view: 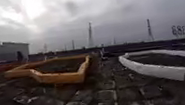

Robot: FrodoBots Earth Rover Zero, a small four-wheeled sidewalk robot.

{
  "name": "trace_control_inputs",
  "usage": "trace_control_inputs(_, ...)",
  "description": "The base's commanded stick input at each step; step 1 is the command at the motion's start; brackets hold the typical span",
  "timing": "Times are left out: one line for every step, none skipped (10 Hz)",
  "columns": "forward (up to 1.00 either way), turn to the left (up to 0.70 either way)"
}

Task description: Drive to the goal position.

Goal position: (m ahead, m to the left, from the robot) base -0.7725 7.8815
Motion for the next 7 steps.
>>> trace_control_inputs(0.00,0.70)
trace_control_inputs(0.00,0.70)
trace_control_inputs(0.00,0.70)
trace_control_inputs(0.00,0.70)
trace_control_inputs(0.00,0.70)
trace_control_inputs(0.00,0.70)
trace_control_inputs(0.00,0.70)
